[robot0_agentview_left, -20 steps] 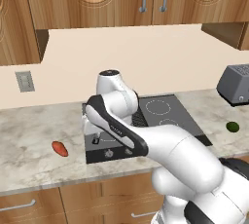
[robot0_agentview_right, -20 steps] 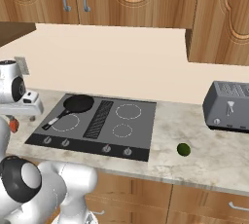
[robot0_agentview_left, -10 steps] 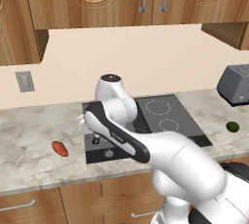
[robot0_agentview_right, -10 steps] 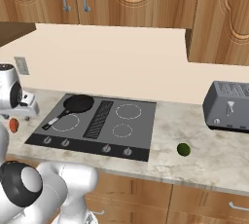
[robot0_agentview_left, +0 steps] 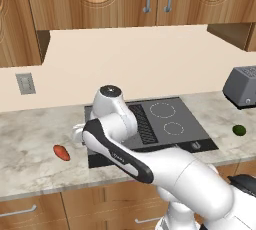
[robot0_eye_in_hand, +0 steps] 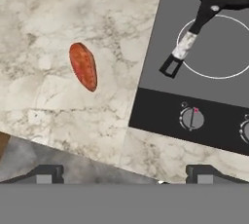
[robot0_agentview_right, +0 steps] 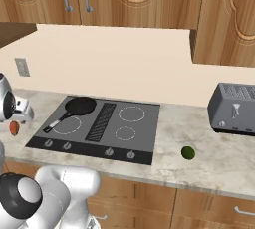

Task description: Put the sweet potato and lime in the pan. Then turn on the rear left burner and set the heat to medium.

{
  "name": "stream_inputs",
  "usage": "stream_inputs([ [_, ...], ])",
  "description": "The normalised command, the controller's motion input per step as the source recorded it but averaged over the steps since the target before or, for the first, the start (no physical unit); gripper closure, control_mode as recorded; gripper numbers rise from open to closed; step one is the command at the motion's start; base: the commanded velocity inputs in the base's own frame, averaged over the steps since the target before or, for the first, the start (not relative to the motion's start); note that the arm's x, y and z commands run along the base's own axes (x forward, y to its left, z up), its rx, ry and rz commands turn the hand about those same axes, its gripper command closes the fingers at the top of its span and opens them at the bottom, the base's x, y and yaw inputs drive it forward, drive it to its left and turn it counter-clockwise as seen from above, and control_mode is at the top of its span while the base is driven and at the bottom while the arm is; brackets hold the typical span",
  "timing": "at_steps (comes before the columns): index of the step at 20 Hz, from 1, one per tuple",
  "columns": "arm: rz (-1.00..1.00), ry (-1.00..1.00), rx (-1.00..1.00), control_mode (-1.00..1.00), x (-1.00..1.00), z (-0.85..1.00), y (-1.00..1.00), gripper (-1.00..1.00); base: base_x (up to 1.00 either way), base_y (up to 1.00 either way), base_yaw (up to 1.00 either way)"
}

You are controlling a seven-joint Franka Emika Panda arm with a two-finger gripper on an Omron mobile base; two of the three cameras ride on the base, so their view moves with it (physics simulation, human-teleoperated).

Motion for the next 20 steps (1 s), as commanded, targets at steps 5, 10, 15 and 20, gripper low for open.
stream_inputs([
  [5, 0.0, 0.0, 0.0, -1.0, 0.13, -0.09, 0.28, -1.0, 0.0, 0.0, 0.0],
  [10, 0.0, 0.08, -0.01, -1.0, 0.18, -0.13, 0.54, -1.0, 0.0, 0.0, 0.0],
  [15, 0.0, 0.18, -0.04, -1.0, 0.32, -0.09, 0.47, -1.0, 0.0, 0.0, 0.0],
  [20, 0.0, 0.12, -0.04, -1.0, 0.3, -0.04, 0.2, -1.0, 0.0, 0.0, 0.0],
])
